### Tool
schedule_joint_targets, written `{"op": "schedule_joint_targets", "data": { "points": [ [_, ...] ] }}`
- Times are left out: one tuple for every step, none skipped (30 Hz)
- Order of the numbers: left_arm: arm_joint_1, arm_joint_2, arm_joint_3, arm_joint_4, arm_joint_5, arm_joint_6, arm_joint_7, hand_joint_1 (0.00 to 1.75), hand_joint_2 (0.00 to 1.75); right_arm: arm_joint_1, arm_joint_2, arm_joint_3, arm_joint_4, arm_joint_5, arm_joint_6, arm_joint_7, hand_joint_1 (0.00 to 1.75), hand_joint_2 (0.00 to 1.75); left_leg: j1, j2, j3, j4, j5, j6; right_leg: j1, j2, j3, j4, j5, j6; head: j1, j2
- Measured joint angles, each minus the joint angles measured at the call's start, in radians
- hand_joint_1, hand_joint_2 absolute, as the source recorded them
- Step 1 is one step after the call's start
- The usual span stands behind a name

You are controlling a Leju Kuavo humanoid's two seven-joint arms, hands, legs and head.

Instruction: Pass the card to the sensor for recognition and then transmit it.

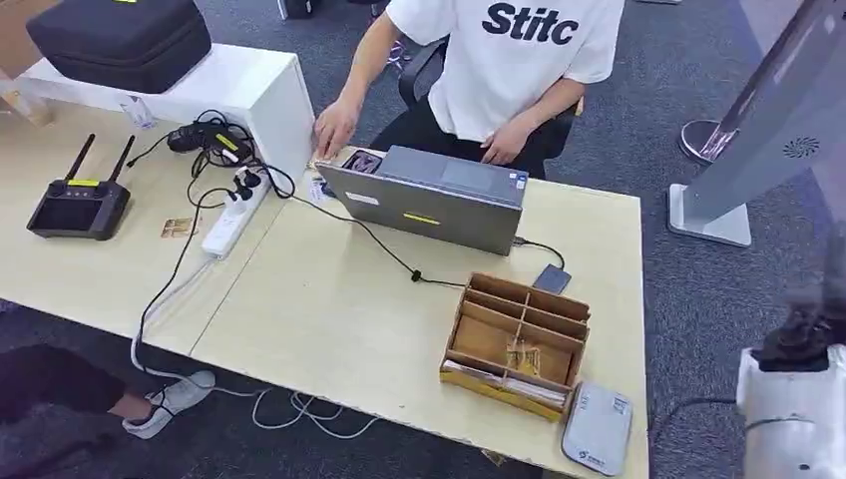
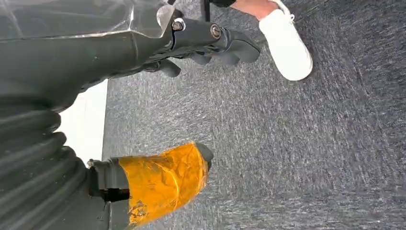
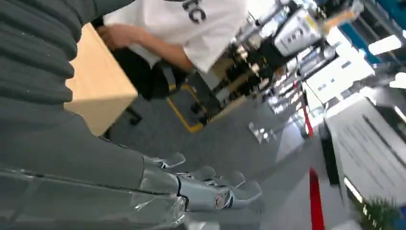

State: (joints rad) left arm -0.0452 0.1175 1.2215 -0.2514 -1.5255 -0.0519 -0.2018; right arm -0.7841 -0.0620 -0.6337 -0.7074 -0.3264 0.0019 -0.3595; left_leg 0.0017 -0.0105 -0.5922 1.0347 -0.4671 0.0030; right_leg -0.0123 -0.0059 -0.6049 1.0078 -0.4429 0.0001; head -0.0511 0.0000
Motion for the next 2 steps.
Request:
{"op": "schedule_joint_targets", "data": {
  "points": [
    [-0.002, 0.003, 0.000, 0.000, 0.000, 0.000, -0.001, 0.00, 1.75, 0.015, -0.034, -0.035, 0.025, -0.029, 0.009, 0.013, 0.00, 1.75, 0.000, 0.001, 0.001, 0.000, -0.001, 0.000, 0.000, 0.001, 0.000, -0.001, 0.000, 0.000, -0.001, 0.000],
    [-0.006, 0.005, 0.000, 0.000, 0.000, 0.000, -0.004, 0.00, 1.75, 0.041, -0.061, -0.074, 0.059, -0.064, 0.029, 0.012, 0.00, 1.75, 0.001, 0.000, 0.003, 0.000, -0.003, 0.002, 0.000, 0.000, 0.002, -0.002, -0.001, 0.000, -0.001, 0.000]
  ]
}}
